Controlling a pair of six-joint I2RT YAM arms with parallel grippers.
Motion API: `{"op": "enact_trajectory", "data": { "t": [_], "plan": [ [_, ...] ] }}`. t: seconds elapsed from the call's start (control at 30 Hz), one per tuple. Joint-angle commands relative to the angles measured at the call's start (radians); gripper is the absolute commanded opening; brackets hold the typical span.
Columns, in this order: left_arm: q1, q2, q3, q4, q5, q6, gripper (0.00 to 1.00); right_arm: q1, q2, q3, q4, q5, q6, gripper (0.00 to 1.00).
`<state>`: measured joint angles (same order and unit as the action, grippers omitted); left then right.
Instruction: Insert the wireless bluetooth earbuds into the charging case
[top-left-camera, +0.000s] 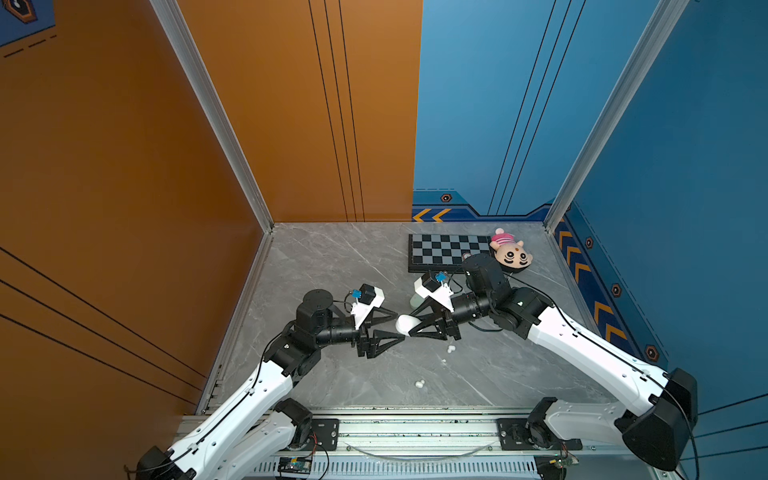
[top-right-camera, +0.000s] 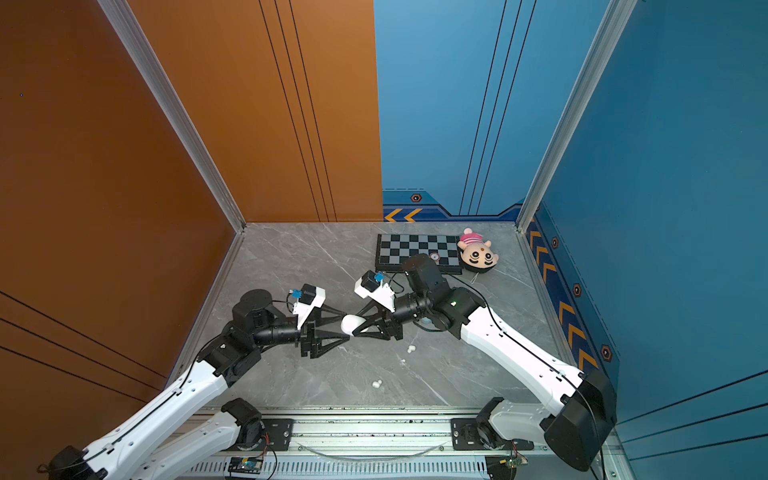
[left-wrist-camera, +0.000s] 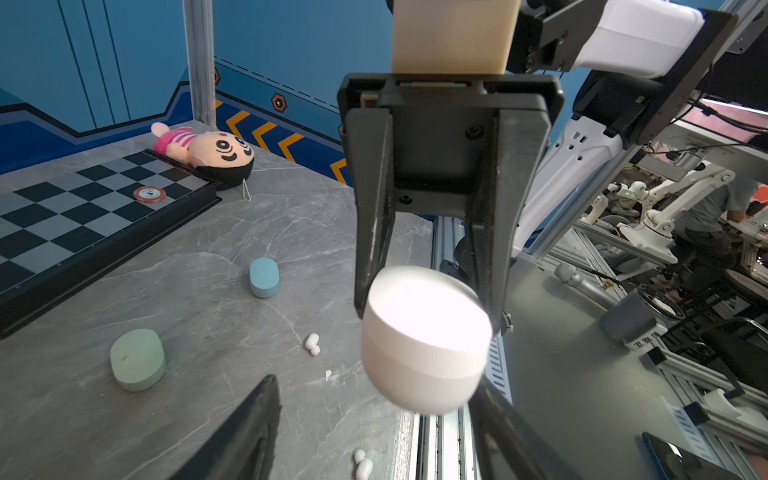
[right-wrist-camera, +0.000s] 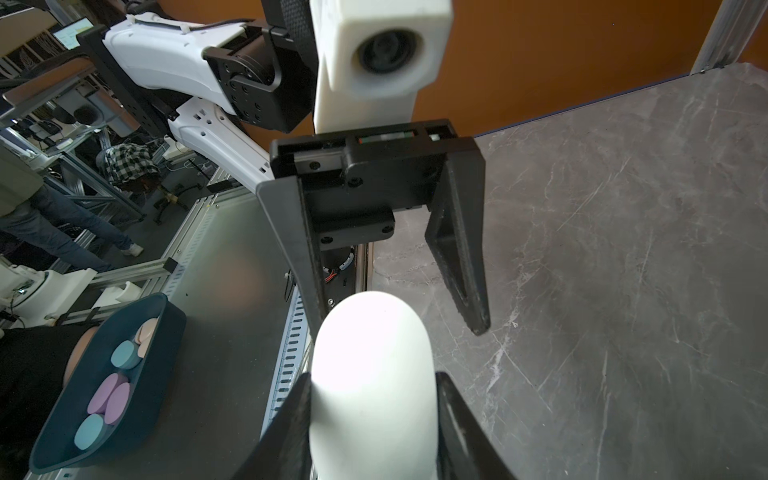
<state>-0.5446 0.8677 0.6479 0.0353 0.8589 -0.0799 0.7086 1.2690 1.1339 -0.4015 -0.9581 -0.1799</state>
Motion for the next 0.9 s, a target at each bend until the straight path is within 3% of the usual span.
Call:
{"op": "enact_trajectory", "data": {
  "t": [0.0, 0.47, 0.87],
  "plan": [
    [-0.036, 0.022, 0.06, 0.02, 0.043, 0.072, 0.7, 0.0, 0.016, 0.041, -0.031, -0.041, 0.018, 0.26],
    [-0.061, 0.039, 0.072, 0.02, 0.045, 0.083, 0.53, 0.0, 0.011, 0.06, -0.033, -0.05, 0.033, 0.26],
    [-0.059, 0.024, 0.091, -0.082, 0.013, 0.148, 0.59, -0.033, -0.01, 0.06, -0.035, -0.048, 0.043, 0.26]
  ]
}}
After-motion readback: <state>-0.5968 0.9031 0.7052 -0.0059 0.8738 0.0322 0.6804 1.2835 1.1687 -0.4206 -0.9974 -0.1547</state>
